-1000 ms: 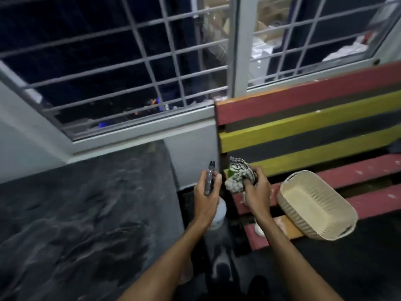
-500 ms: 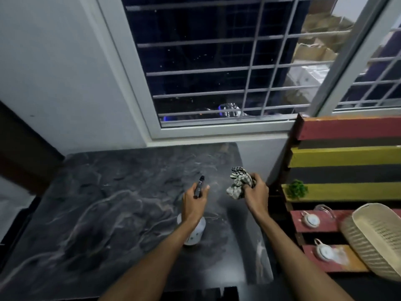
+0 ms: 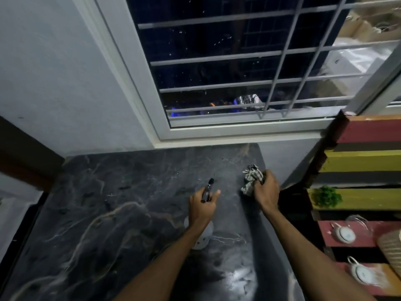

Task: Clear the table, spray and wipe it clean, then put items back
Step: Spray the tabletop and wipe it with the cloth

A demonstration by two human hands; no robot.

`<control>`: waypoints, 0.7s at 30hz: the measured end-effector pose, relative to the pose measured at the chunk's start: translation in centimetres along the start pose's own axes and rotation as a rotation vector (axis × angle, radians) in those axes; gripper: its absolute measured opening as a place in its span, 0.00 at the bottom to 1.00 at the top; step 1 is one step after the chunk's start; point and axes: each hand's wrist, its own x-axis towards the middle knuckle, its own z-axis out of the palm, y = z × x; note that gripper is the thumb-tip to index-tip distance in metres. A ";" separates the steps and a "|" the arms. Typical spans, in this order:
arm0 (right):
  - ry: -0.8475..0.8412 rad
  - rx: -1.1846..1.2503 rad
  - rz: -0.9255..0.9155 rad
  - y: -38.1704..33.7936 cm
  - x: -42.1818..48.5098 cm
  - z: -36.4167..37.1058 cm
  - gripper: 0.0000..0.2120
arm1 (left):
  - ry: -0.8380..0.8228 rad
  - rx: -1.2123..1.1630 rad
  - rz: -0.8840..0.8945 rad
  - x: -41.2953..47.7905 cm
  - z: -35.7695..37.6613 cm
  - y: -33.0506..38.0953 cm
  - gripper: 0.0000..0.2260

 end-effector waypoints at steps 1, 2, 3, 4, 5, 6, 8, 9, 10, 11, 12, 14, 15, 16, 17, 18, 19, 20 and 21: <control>-0.016 -0.045 -0.001 0.0 0.4 0.8 0.10 | 0.001 0.003 0.005 0.4 -0.5 -0.1 0.20; -0.041 -0.099 -0.009 0.0 0.7 2.1 0.11 | 0.009 0.013 -0.002 0.9 -1.3 -0.5 0.20; -0.069 -0.159 -0.027 0.0 0.7 3.2 0.11 | 0.015 0.028 -0.004 1.2 -1.9 -0.6 0.20; -0.102 -0.224 -0.068 -0.2 0.5 4.9 0.12 | 0.029 0.039 -0.004 1.8 -2.8 -0.9 0.21; -0.143 -0.289 -0.119 -0.7 -0.2 6.9 0.13 | 0.046 0.038 -0.010 2.3 -3.8 -1.4 0.21; -0.187 -0.351 -0.186 -1.4 -1.1 9.0 0.14 | 0.058 0.021 -0.026 2.9 -5.0 -1.9 0.21; -0.299 -0.461 -0.331 -2.7 -3.1 13.0 0.19 | 0.065 -0.027 -0.075 3.8 -7.6 -3.1 0.20; -0.344 -0.503 -0.383 -3.4 -3.6 15.0 0.20 | 0.072 -0.049 -0.093 4.5 -9.2 -4.2 0.19; -0.361 -0.528 -0.390 -4.0 -3.3 15.9 0.21 | 0.081 -0.066 -0.103 4.8 -10.5 -4.8 0.18; -0.348 -0.528 -0.343 -4.9 -2.6 17.0 0.22 | 0.095 -0.077 -0.108 5.3 -12.0 -5.5 0.18; -0.309 -0.508 -0.266 -5.9 -2.0 18.4 0.23 | 0.108 -0.088 -0.114 5.9 -13.7 -6.3 0.18; -0.268 -0.484 -0.164 -8.3 -1.9 21.6 0.26 | 0.129 -0.098 -0.125 7.1 -16.9 -7.8 0.18; -0.303 -0.507 -0.243 -9.9 -3.3 24.3 0.26 | 0.143 -0.103 -0.131 7.7 -19.0 -8.7 0.19; -0.365 -0.533 -0.391 -11.1 -5.0 26.4 0.27 | 0.145 -0.102 -0.129 8.0 -20.4 -9.1 0.19; -0.455 -0.556 -0.545 -12.3 -7.4 29.3 0.28 | 0.151 -0.103 -0.127 8.5 -22.4 -10.0 0.18; -0.534 -0.573 -0.667 -13.0 -9.0 31.4 0.29 | 0.155 -0.105 -0.121 9.0 -24.1 -10.8 0.17; -0.578 -0.576 -0.716 -14.1 -9.2 32.4 0.30 | 0.149 -0.107 -0.118 9.4 -25.6 -11.3 0.17; -0.575 -0.559 -0.684 -15.4 -8.7 33.6 0.29 | 0.154 -0.107 -0.112 9.9 -27.2 -12.1 0.18; -0.538 -0.535 -0.589 -16.6 -8.0 34.7 0.29 | 0.167 -0.110 -0.107 10.4 -28.9 -13.0 0.19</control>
